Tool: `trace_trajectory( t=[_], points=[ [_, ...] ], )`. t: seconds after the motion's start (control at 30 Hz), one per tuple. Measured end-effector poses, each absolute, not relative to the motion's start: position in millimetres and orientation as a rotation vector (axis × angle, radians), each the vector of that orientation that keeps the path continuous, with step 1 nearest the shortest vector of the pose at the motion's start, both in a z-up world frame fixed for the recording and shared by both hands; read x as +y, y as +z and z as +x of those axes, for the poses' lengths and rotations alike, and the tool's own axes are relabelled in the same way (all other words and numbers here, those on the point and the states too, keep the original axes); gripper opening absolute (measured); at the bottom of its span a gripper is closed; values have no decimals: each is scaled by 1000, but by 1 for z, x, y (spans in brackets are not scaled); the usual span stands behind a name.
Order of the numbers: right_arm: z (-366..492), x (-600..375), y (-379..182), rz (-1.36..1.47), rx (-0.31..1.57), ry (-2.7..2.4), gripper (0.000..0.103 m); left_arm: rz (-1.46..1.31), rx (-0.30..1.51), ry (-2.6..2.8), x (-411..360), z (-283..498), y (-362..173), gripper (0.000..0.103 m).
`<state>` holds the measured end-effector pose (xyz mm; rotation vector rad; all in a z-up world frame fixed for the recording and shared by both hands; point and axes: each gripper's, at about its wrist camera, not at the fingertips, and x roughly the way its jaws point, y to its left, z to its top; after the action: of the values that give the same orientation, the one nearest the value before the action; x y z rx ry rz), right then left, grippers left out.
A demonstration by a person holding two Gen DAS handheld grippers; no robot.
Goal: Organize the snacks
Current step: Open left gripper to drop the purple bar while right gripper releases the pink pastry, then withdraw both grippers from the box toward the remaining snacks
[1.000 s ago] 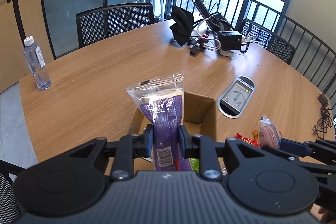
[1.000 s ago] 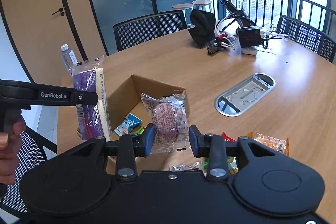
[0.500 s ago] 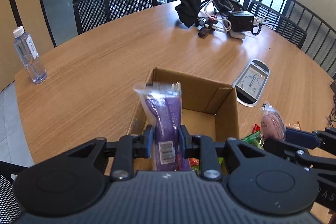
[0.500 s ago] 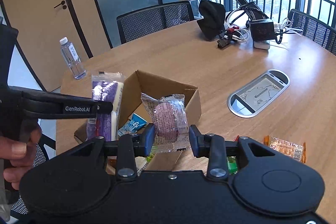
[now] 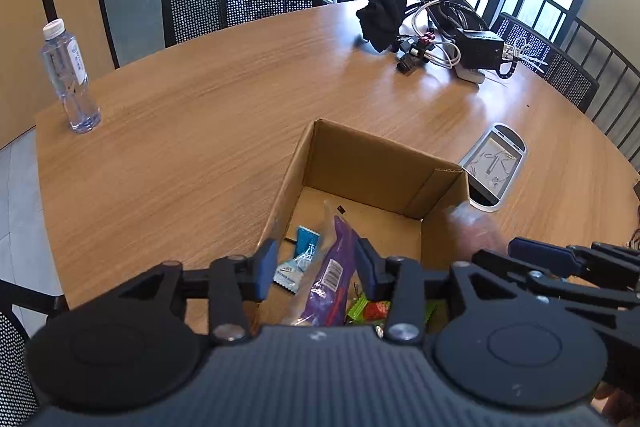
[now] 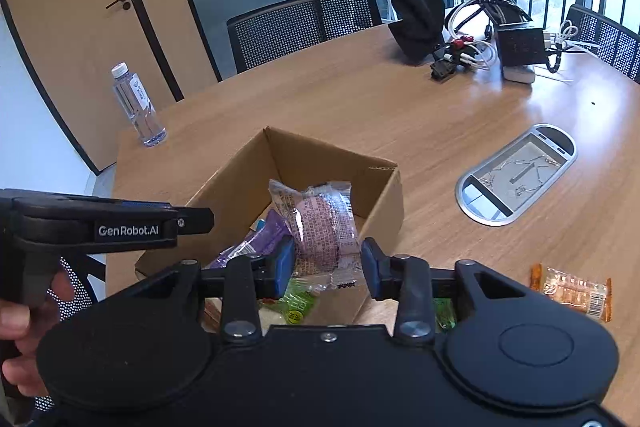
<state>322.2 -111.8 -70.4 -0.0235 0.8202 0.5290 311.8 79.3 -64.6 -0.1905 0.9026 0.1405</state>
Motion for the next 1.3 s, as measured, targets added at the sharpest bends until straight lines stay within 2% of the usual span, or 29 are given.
trace_trajectory(
  t=[0.03,0.23,0.3,0.37,0.43,0.53,0.67,0.8,0.97,1.3],
  points=[
    [323,-111,-70,-23,820,526,49,-192,904,144,80,311,-64,50],
    [317,-118,-68,-5,820,516,51,-200,912,149,79,307,-64,75],
    [315,-122,-67,1,825,510,52,-199,913,157,78,305,-63,80],
    [312,-126,-67,12,832,501,58,-199,916,155,77,303,-62,82],
    [307,-131,-66,22,832,488,72,-202,920,147,77,300,-62,84],
    [298,-138,-66,31,826,469,86,-201,918,142,75,295,-61,92],
    [287,-148,-65,48,823,439,95,-188,901,136,70,287,-57,103],
    [276,-157,-63,58,808,413,103,-184,891,123,66,279,-54,103],
    [262,-170,-61,55,760,358,103,-185,891,104,61,268,-52,103],
    [244,-195,-64,38,797,274,103,-172,910,64,43,245,-52,103]
  ],
)
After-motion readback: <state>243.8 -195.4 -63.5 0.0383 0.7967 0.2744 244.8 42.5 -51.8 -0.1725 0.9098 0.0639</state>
